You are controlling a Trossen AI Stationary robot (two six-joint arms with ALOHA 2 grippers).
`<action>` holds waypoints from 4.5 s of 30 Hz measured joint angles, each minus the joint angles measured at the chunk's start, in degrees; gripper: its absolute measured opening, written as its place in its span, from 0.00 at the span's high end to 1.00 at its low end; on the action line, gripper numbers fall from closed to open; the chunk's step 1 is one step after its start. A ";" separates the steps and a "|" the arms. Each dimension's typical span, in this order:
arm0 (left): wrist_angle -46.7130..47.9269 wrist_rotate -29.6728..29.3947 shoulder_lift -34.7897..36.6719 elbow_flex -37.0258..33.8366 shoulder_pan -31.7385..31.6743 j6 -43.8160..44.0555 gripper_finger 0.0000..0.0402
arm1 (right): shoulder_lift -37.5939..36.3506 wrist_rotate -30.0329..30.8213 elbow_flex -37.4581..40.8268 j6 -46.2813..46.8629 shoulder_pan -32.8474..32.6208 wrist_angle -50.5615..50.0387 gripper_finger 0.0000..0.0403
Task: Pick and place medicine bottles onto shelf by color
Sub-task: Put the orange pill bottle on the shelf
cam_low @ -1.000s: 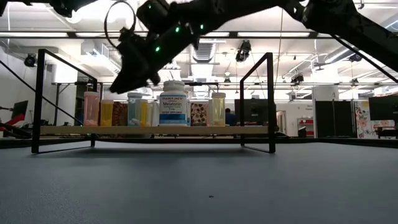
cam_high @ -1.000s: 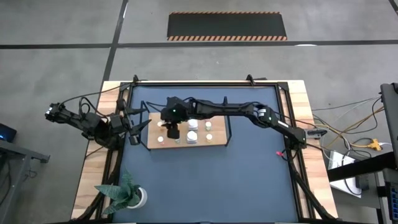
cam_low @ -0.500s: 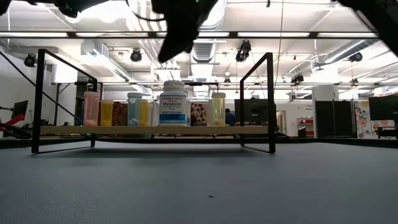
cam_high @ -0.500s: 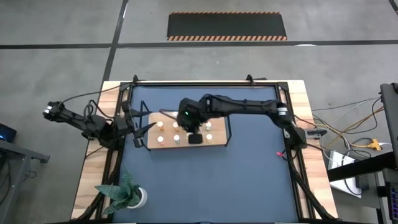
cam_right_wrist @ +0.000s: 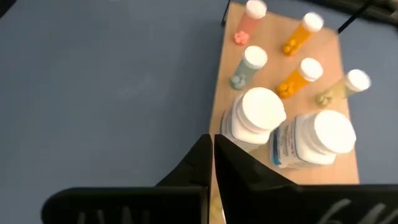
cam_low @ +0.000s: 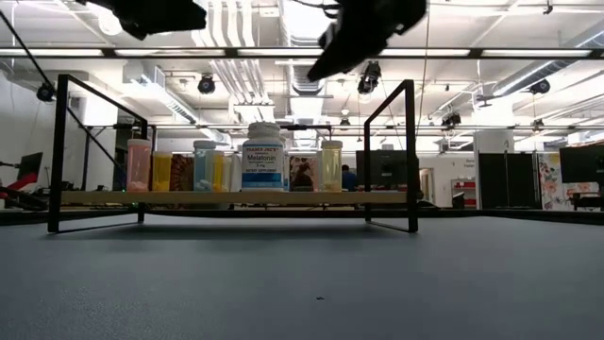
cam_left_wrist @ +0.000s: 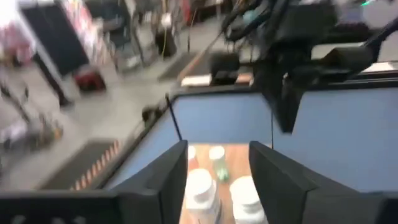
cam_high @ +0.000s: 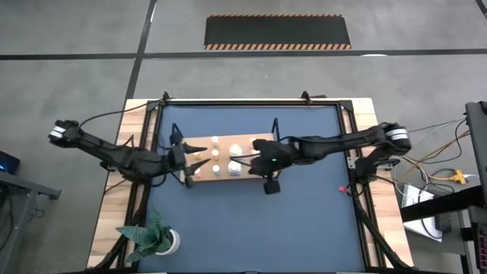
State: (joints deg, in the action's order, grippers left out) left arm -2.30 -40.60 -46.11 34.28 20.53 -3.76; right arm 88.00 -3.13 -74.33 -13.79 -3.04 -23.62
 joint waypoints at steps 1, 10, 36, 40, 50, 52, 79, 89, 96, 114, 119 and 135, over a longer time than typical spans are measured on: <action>3.89 -0.01 -1.15 1.95 -0.64 3.48 0.63 | -1.81 0.09 2.55 -0.36 -0.07 2.23 0.98; 54.12 13.03 -15.85 21.29 -11.35 25.94 0.92 | -12.74 0.23 19.39 -2.04 0.01 18.18 0.98; 65.76 18.29 -27.08 26.06 -21.29 22.87 1.00 | -17.86 0.19 29.46 -12.09 0.06 25.86 0.98; 65.74 18.32 -27.03 25.37 -21.29 22.91 1.00 | -17.82 0.21 29.75 -11.79 0.06 26.15 0.98; 65.77 17.09 -27.03 24.49 -21.62 22.66 1.00 | -17.85 0.21 29.84 -10.80 0.06 26.22 0.98; 65.65 15.84 -27.03 24.25 -21.87 22.65 1.00 | -17.82 0.21 29.84 -10.71 0.06 26.23 0.98; 60.19 16.43 -31.61 23.32 -21.98 23.01 1.00 | -17.76 0.21 29.84 -9.09 0.06 26.13 0.98; 60.30 19.58 -30.75 24.34 -21.98 24.39 1.00 | -17.76 0.23 29.84 -8.67 0.08 26.08 0.98; 62.16 19.54 -30.75 25.05 -21.98 24.19 1.00 | -17.76 0.25 29.84 -8.30 0.08 26.08 0.98; 66.07 14.32 -30.79 23.82 -21.98 24.32 1.00 | -17.74 0.25 29.86 -8.25 0.07 26.06 0.98; 65.13 16.16 -30.79 23.67 -21.98 24.34 1.00 | -17.74 0.25 29.86 -8.12 0.08 26.06 0.98; 65.14 20.06 -30.79 24.89 -21.98 24.30 1.00 | -17.74 0.25 29.86 -7.69 0.08 26.06 0.98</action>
State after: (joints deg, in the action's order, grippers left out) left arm 62.84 -20.53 -76.90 59.17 -1.45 20.53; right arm 70.26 -2.87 -44.47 -21.47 -2.96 2.44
